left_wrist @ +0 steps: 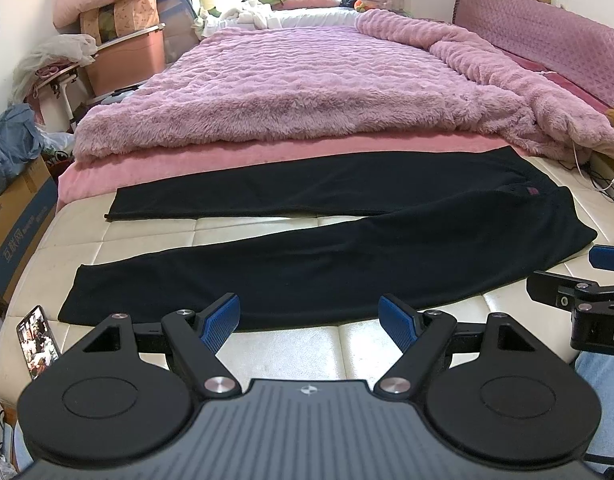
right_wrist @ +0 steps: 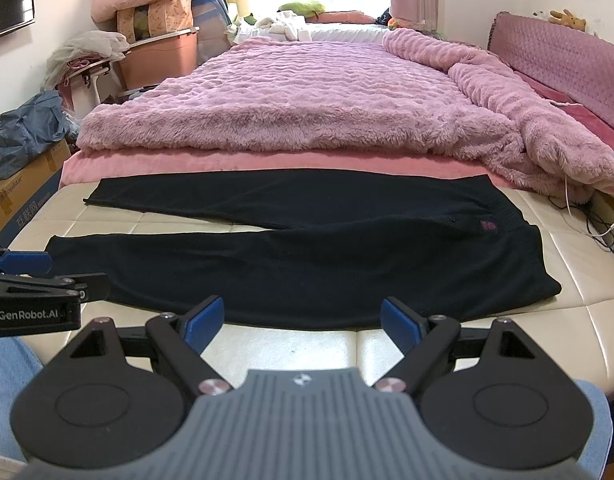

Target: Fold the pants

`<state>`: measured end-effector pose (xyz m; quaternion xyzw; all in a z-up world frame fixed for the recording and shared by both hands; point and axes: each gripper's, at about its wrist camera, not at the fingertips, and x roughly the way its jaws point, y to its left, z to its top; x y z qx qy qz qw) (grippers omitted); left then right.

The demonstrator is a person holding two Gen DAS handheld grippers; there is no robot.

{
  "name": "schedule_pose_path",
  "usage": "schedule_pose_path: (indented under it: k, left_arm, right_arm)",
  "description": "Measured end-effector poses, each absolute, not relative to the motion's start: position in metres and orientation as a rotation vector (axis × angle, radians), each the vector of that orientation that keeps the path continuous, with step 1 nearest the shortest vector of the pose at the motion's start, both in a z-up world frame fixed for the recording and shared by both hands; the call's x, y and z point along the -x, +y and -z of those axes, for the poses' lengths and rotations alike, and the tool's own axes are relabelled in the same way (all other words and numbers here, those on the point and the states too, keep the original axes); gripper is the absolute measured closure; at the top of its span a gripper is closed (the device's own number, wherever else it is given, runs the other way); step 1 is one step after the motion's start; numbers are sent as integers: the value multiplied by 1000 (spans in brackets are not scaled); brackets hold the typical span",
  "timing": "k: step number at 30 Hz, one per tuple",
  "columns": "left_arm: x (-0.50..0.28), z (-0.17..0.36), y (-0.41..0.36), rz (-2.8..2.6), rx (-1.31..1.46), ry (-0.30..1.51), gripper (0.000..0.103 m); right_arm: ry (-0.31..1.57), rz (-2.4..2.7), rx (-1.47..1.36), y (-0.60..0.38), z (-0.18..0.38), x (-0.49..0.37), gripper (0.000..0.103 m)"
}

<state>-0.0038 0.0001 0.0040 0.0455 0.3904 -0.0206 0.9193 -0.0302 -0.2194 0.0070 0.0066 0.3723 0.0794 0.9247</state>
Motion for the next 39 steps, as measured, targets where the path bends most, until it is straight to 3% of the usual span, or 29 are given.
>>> schedule_pose_path:
  k: [39]
  left_arm:
    - [2,-10,-6,50,-94,798,11]
  right_arm:
    - [761,-164,-13,-219,-8,32,21]
